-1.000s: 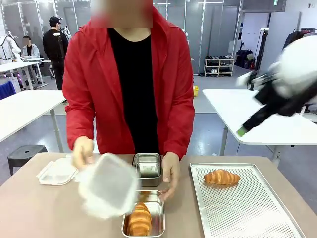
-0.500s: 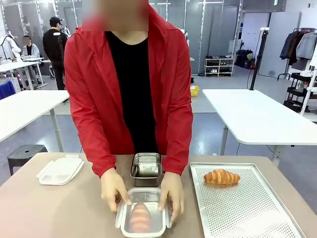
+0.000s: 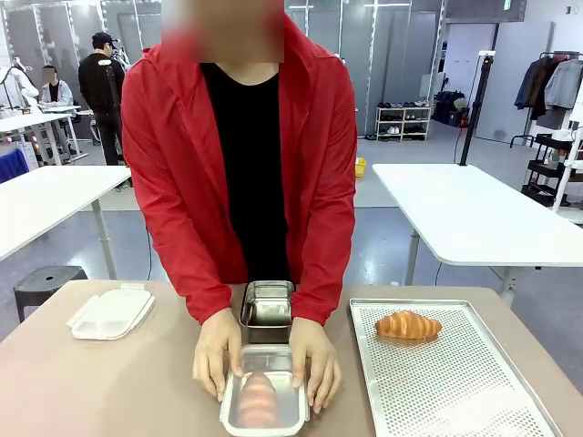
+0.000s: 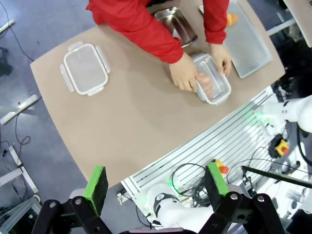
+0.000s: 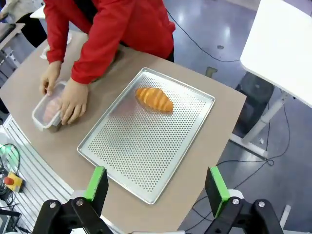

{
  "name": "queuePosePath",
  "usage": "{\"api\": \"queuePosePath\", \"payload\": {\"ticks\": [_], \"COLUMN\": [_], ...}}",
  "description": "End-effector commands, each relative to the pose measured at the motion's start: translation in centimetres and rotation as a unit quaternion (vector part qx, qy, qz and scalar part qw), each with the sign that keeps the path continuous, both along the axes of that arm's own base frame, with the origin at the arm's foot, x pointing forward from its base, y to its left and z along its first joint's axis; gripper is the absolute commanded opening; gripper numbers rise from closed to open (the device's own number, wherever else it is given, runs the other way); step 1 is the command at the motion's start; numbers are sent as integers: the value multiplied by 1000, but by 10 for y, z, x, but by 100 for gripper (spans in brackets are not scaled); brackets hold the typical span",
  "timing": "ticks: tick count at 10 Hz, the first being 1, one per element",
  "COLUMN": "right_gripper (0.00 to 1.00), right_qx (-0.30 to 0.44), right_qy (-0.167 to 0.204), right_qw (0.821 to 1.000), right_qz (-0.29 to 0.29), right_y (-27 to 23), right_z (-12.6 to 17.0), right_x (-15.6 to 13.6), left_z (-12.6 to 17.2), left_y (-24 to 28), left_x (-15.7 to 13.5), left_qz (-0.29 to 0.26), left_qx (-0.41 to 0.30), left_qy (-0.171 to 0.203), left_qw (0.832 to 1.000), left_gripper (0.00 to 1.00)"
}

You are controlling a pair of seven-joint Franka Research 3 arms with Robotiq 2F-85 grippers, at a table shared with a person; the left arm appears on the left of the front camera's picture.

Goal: Place the bread into the airtight container.
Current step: Pick up a Butter Roll and place it into an empty Airtight Container.

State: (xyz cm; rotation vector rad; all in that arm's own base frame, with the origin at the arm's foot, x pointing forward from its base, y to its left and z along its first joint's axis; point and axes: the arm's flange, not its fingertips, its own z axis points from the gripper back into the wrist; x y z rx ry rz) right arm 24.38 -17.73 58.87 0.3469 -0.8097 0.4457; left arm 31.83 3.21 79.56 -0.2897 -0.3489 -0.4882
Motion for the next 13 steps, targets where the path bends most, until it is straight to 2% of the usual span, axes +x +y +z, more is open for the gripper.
{"api": "queuePosePath", "payload": {"ticks": [1, 13], "right_gripper": [100, 100], "right_qx": [-2, -2], "right_qy": [-6, -6], "right_qw": [1000, 1000], "right_qz": [1, 1], "right_y": [2, 2], "right_z": [2, 2], "right_x": [3, 3], "left_z": [0, 0], "left_y": [0, 0], "left_x": [-1, -1], "left_qz": [-5, -5], "left_qx": [1, 1], "left_qy": [-1, -1], "left_qw": [1000, 1000], "left_gripper": [100, 100]}}
